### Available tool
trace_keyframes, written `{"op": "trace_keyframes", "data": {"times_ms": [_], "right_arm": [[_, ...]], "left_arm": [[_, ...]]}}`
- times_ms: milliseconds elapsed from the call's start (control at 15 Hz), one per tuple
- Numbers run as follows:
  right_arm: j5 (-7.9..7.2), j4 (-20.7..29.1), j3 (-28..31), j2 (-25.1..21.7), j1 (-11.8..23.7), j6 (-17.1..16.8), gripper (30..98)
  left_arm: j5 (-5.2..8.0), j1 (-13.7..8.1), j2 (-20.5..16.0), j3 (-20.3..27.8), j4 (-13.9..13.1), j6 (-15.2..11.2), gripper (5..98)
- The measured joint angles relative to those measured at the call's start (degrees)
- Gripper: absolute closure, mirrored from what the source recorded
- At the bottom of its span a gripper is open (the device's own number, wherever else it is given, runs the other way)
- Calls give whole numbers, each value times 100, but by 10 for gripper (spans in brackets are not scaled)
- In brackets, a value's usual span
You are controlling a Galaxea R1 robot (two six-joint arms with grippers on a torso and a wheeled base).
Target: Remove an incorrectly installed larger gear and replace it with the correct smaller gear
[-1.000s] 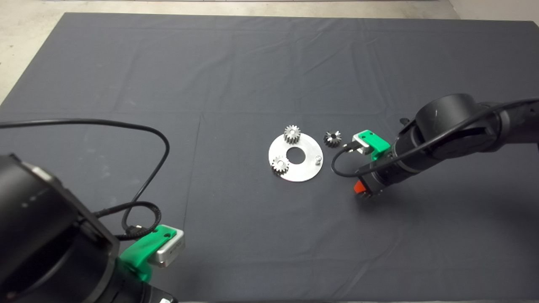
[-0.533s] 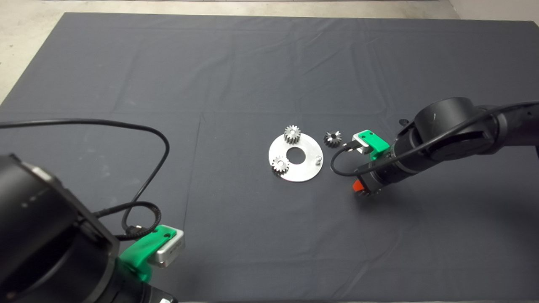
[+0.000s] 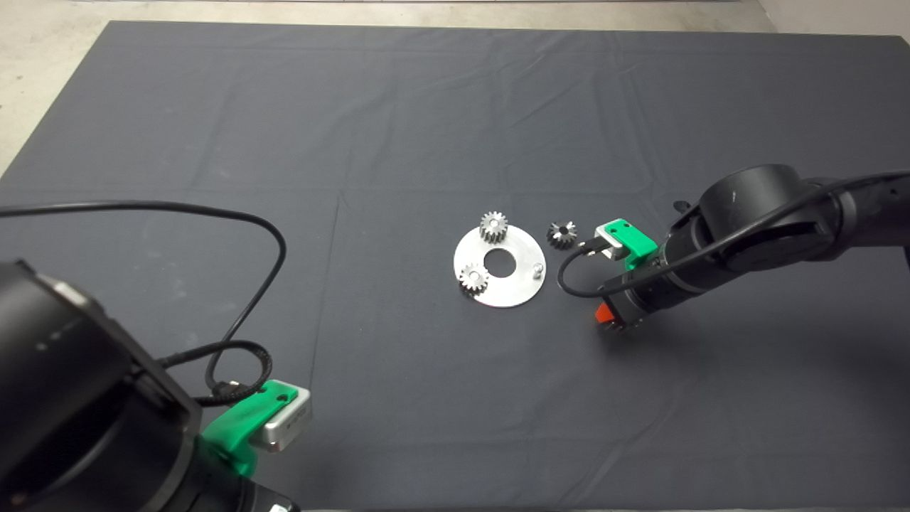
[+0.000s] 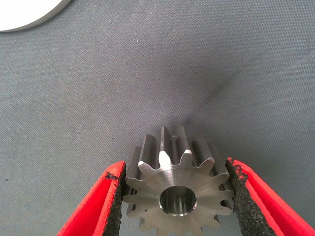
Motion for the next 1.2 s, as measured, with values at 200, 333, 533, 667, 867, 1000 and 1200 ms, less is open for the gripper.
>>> {"op": "trace_keyframes", "data": {"times_ms": [200,333,533,667,867,1000,1200], "right_arm": [[7,-5,0,1,74,2,749],[7,-5,0,0,74,5,711],[7,-5,-20,2,77,7,668],[13,-4,-313,24,88,5,656],[-4,-24,-960,103,177,-41,610],[5,-30,-1158,179,188,-63,573],[11,-30,-1204,251,190,-108,534]], "left_arm": [[-2,0,0,0,0,0,54],[0,0,0,0,0,0,54],[-1,0,0,0,0,0,54],[0,-2,0,0,0,0,54],[0,-1,0,0,0,0,54],[-2,0,0,0,0,0,54],[-2,-1,0,0,0,0,54]]}}
